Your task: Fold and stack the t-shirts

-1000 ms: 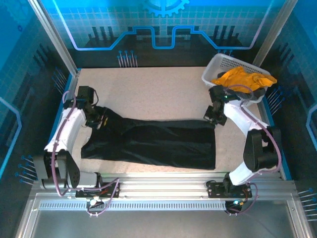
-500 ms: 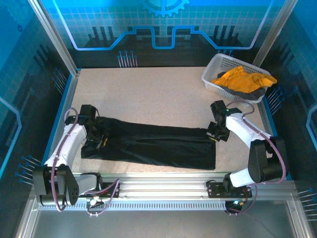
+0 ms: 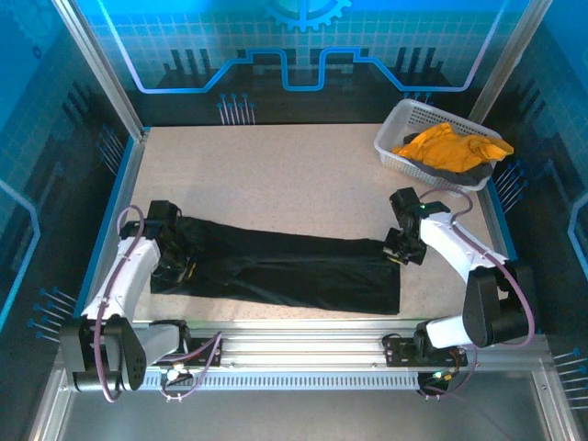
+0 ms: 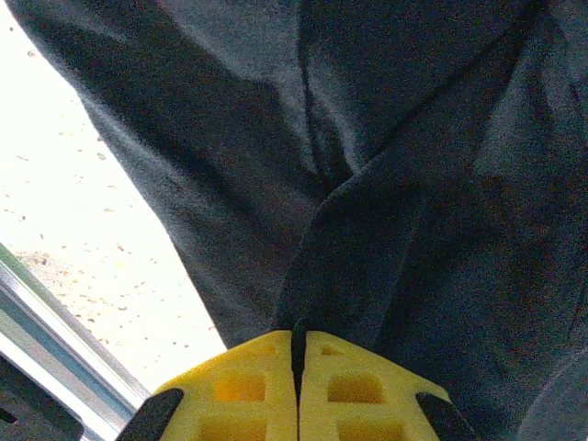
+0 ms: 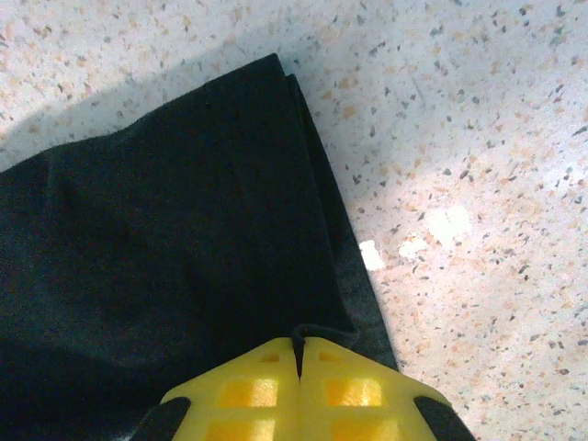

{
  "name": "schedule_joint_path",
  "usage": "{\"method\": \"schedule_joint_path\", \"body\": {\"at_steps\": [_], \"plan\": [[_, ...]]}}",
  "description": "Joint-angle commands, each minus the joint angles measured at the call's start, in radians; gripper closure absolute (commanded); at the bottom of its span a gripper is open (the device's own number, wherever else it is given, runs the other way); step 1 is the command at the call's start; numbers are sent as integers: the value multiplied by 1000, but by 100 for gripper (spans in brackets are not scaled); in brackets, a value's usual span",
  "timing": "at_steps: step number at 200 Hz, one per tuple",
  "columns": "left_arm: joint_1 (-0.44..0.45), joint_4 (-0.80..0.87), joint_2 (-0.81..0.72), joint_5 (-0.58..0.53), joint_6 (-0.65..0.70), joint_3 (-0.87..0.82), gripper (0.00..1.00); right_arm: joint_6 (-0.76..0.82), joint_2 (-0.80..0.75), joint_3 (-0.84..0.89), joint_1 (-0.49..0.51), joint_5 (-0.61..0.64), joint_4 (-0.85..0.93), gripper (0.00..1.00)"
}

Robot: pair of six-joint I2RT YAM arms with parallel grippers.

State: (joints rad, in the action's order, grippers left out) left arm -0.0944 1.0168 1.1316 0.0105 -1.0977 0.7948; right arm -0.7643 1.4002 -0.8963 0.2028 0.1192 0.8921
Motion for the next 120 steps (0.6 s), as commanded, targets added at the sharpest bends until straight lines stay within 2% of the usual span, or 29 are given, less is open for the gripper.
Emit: {"method": "schedule_joint_path", "body": {"at_steps": [1, 14, 39, 47, 65, 82, 120], "plan": [[2, 47, -23, -14, -2, -33, 100, -21, -38, 11, 15, 0, 62, 84], [4, 39, -27, 5, -17, -52, 99, -32, -55, 11, 15, 10, 78, 75], [5, 43, -46, 21, -31, -36, 60, -49, -108, 3, 14, 38, 83, 70], [7, 52, -49, 4, -27, -8, 53, -57, -112, -5, 12, 37, 81, 70], [7, 47, -32, -33, -9, 64, 53, -72, -96, -16, 13, 7, 57, 72], [3, -23, 15, -43, 14, 108, 54, -88, -55, -10, 15, -47, 7, 77], [-73, -197, 252, -11, 123, 216, 56, -142, 94, -37, 54, -120, -84, 78]]}}
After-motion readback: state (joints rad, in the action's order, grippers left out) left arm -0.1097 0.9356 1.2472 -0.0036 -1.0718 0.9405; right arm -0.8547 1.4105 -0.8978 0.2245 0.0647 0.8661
